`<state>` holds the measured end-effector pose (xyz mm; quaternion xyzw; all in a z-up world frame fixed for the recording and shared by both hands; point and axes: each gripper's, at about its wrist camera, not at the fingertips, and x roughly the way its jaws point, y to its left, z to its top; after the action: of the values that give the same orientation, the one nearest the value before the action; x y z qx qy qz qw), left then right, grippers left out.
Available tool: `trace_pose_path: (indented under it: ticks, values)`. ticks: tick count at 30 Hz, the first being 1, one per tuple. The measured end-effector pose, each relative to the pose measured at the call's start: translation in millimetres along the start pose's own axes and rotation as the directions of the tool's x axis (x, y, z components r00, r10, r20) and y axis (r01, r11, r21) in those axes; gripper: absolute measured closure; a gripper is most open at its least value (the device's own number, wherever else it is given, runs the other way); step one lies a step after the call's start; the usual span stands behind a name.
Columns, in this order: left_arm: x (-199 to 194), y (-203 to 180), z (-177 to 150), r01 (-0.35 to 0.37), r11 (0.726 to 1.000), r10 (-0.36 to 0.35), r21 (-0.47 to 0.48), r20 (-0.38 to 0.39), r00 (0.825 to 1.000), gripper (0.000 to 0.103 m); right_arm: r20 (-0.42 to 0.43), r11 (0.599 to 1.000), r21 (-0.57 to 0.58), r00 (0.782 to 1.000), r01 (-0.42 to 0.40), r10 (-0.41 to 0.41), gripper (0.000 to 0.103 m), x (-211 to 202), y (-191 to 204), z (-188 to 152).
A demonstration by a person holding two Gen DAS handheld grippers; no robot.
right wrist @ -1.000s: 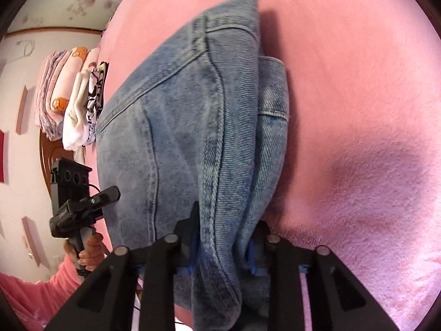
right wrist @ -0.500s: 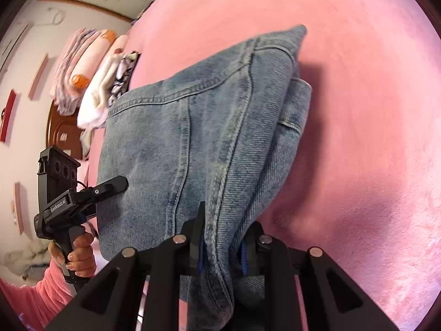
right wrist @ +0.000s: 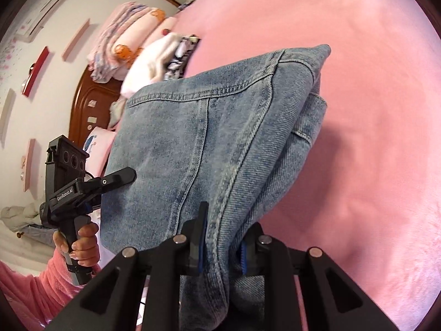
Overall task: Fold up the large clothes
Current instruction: 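Carry the lifted bundle with both grippers toward the stack of folded clothes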
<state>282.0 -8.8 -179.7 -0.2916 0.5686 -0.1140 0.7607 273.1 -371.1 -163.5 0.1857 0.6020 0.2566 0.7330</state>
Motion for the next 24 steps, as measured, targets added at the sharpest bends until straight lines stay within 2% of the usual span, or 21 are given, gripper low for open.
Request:
trace_pose_path:
  ticks: [6, 13, 19, 20, 21, 24]
  values:
    - [-56, 49, 40, 0.006, 0.999, -0.007, 0.048, 0.022, 1.0, 0.035, 0.027, 0.998, -0.057, 1.0, -0.005, 0.006, 0.086, 34, 72, 14]
    - [-115, 118, 112, 0.012, 0.994, -0.014, 0.109, 0.02, 1.0, 0.035, 0.083, 0.999, -0.037, 0.997, 0.002, 0.001, 0.086, 90, 159, 39]
    - [-170, 160, 185, -0.004, 0.988, -0.008, 0.155, 0.073, 0.997, 0.035, 0.122, 0.996, -0.089, 0.992, 0.0, 0.011, 0.086, 142, 236, 84]
    - [-178, 165, 200, -0.003, 0.987, -0.011, 0.164, 0.085, 0.996, 0.035, 0.135, 0.995, -0.099, 0.991, 0.001, 0.013, 0.086, 150, 250, 93]
    - [-186, 172, 212, -0.002, 0.986, -0.015, 0.169, 0.098, 0.995, 0.035, 0.213, 0.999, -0.034, 0.977, -0.026, 0.032, 0.086, 155, 261, 103]
    - [-210, 187, 249, 0.008, 0.983, -0.036, 0.184, 0.148, 0.988, 0.035, 0.223, 0.997, -0.073, 0.974, -0.017, 0.033, 0.086, 165, 287, 137]
